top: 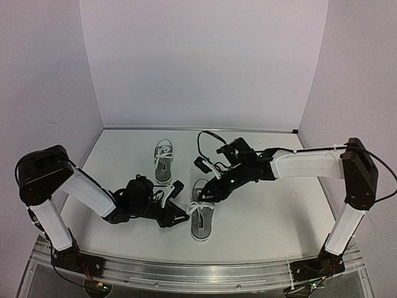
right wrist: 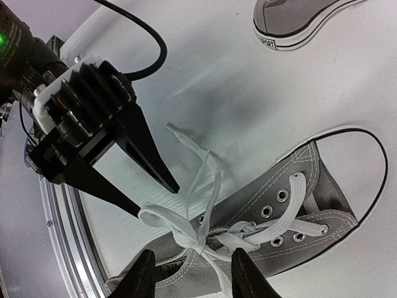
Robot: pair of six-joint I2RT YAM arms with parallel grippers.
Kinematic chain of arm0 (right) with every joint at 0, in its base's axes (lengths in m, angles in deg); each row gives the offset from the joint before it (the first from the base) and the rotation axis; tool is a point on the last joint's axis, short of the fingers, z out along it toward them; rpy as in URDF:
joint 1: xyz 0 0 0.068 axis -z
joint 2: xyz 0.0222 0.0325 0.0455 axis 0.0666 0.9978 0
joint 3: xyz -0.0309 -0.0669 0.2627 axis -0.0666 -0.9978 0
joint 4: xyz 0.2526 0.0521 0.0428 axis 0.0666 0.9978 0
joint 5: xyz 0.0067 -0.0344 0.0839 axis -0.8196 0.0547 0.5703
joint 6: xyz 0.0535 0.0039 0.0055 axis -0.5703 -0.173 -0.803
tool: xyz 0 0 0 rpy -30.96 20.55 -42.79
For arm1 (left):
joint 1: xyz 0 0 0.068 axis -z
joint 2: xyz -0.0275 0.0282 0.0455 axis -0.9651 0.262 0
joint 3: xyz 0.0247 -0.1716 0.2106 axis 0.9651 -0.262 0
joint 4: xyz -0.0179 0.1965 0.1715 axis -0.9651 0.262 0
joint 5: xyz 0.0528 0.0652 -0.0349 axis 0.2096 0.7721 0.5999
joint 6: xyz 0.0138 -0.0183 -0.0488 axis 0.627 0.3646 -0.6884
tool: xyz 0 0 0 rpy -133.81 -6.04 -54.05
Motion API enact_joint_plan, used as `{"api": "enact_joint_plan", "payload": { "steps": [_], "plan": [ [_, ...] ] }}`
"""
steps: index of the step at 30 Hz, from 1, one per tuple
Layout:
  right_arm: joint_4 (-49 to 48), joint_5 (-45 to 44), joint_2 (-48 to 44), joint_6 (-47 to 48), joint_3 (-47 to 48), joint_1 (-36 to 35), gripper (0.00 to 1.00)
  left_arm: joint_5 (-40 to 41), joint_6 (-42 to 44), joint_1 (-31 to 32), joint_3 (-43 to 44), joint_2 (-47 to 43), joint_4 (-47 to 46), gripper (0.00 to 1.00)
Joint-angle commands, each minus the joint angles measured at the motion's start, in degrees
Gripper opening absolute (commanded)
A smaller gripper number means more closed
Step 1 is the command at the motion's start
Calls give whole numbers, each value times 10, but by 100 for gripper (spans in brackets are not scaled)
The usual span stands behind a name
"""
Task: Tie the shoes
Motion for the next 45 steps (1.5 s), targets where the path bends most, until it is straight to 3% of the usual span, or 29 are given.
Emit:
{"api": "enact_joint_plan", "payload": {
  "steps": [1, 8, 13, 41, 45],
  "plan": [
    [-1, -9, -35, -1, -7, 7, 39, -17, 4, 4, 7, 13, -98, 28],
    [-1, -7, -34, 5, -8, 11, 39, 12, 12, 6, 24, -20, -71, 9],
    [-2, 3, -22, 10, -3, 12, 39, 17, 19, 5, 52, -30, -45, 3],
    [-10, 52, 47, 35, 32, 12, 40, 21, 9, -17, 96, -1, -15, 2],
    [-11, 52, 56, 35, 34, 11, 36, 20, 8, -18, 99, 1, -14, 2]
  ]
}}
